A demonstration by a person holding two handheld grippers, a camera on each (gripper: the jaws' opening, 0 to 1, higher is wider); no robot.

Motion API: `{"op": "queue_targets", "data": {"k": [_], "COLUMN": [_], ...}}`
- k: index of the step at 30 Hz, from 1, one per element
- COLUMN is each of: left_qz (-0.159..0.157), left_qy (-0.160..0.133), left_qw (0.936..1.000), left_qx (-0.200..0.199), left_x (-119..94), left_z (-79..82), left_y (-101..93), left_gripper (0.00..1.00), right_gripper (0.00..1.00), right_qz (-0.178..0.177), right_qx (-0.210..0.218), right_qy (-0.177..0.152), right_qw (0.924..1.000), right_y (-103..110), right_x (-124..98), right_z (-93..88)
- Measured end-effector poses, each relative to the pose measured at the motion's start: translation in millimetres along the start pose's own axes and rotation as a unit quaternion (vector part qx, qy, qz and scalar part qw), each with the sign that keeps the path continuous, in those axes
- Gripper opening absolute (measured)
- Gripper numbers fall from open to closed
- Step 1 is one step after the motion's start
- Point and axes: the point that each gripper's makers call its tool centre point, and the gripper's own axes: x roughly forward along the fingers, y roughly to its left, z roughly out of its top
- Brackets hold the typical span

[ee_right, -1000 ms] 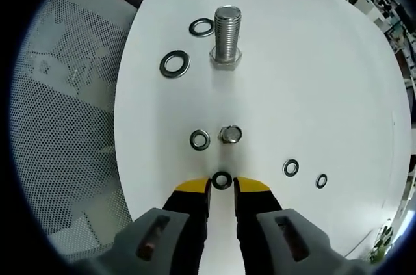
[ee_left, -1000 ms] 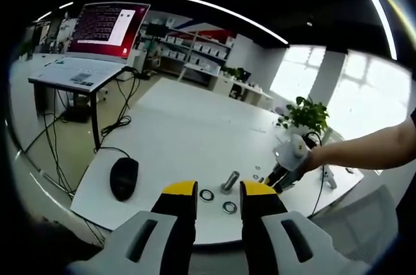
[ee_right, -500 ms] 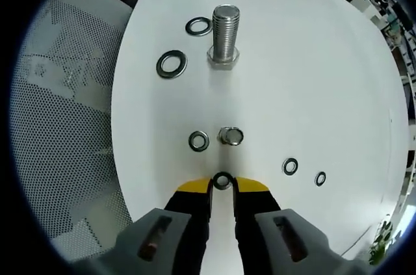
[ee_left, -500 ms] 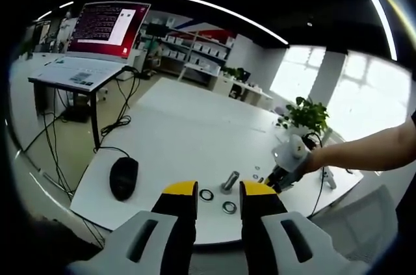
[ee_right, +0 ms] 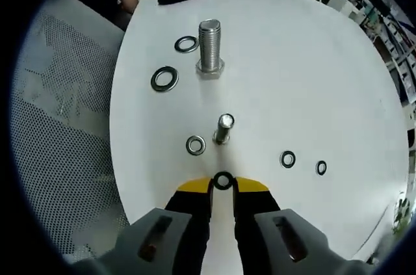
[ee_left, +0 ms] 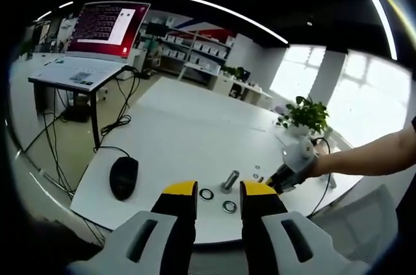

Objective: Place the washer onto the threaded stud by aligning its center hole with the stud, sliding it down to the base, and recovering from edge contact or off-axis alignment until the washer reaches the visible bottom stop.

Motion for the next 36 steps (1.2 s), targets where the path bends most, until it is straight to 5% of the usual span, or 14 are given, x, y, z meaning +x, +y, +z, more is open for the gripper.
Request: {"op": "queue_targets", "data": {"k": [5,12,36], "left_qz": [0.001,0.001,0.002], "left_qy": [0.0,0.0,0.0], "left_qw": [1.0,1.0,1.0], "left_qx": [0.0,-0.001,-0.002], "left_x": [0,0,0], "left_z": [-0.1,-0.2,0.0], "left_y": [0.5,1.1,1.4], "left_gripper": [0.24,0.25,0.25], "right_gripper": [0.13,0.13,0.13], "right_qz": [0.001,0.005,0.001], "right_qx": [0.049,0.062,0.044], "right_qy": [-0.031,-0.033,-0.067], "right_qw": [0.9983,0.9975,0.9968], "right_y": [-2,1,-1], "right_x": [-1,-4,-47], "right_z": [0.3,3.9,48.1]}}
